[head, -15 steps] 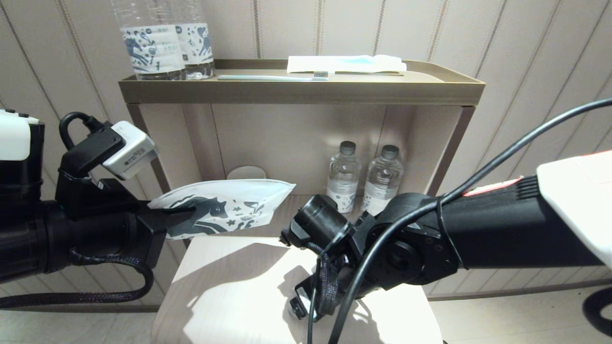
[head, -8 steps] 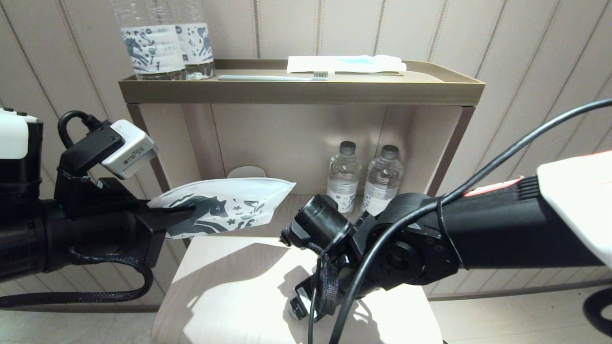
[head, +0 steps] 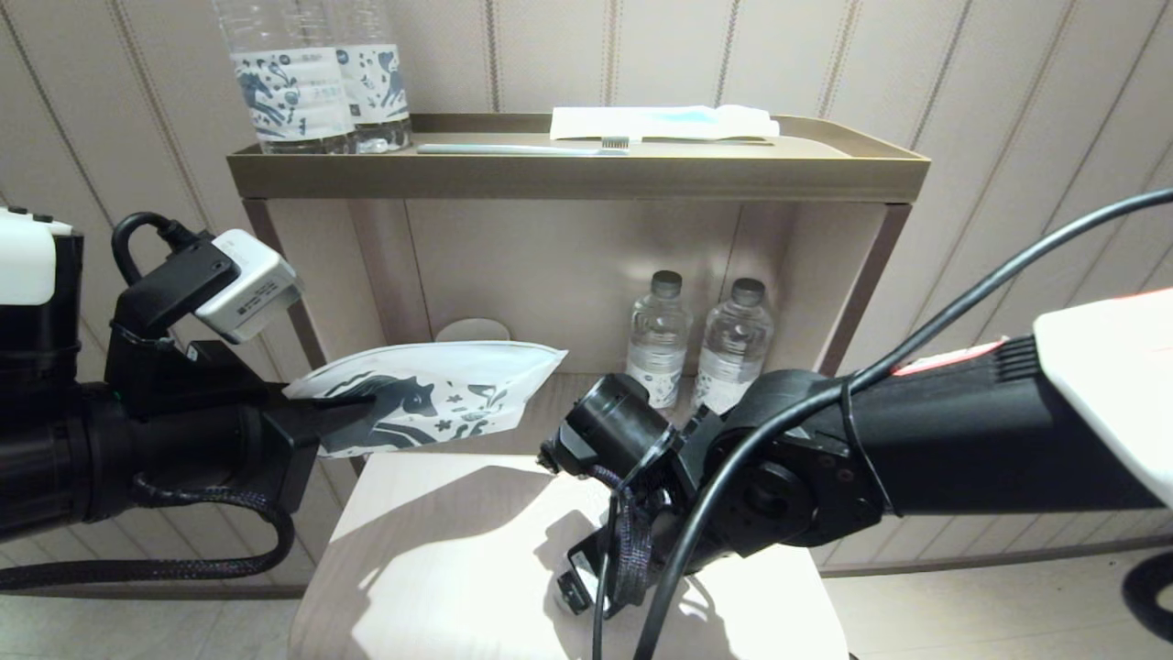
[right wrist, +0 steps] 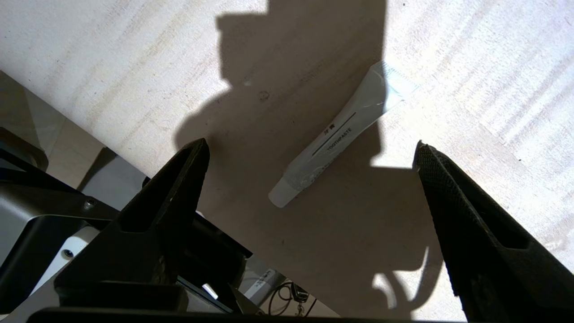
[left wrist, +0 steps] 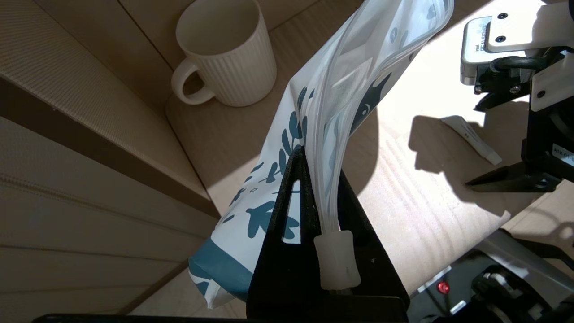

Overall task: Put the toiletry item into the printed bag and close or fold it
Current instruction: Pick up the toothpaste

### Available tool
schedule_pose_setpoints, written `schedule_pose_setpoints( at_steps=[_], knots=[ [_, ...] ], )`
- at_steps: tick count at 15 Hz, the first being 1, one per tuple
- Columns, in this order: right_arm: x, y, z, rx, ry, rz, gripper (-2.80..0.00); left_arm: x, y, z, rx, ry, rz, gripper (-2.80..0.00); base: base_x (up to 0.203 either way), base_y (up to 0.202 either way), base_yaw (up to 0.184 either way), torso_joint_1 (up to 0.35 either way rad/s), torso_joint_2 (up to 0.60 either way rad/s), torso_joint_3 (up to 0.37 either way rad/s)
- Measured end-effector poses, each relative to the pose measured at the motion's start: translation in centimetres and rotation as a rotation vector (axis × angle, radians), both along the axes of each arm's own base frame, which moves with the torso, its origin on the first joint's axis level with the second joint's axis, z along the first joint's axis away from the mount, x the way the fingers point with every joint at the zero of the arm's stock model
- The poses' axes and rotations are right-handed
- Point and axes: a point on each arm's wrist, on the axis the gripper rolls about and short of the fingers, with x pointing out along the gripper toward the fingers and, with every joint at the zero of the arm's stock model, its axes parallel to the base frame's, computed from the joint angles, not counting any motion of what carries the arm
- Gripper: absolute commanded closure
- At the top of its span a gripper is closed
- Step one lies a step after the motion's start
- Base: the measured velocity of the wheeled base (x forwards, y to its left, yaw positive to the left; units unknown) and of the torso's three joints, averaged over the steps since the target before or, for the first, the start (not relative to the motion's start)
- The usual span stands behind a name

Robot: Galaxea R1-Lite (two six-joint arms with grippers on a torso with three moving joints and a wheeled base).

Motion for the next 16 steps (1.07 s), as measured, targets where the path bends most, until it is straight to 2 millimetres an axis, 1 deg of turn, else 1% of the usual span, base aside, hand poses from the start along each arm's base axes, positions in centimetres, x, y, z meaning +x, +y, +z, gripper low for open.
schedule_pose_setpoints(
  at_steps=[6, 14, 16],
  knots=[
    [-0.1, -0.1, 0.3, 0.004, -0.004, 0.001, -2.80, 0.0, 0.0, 0.1, 0.000, 0.000, 0.000, 0.00, 0.000, 0.000, 0.000, 0.000, 0.00, 0.000],
    [-0.4, -0.3, 1.4, 0.030, -0.026, 0.001, -2.80, 0.1, 0.0, 0.1, -0.001, -0.001, 0.000, 0.00, 0.000, 0.000, 0.000, 0.000, 0.00, 0.000],
    [-0.6, -0.2, 1.4, 0.030, -0.026, 0.005, -2.80, 0.1, 0.0, 0.1, -0.001, -0.002, 0.000, 0.00, 0.000, 0.000, 0.000, 0.000, 0.00, 0.000]
  ],
)
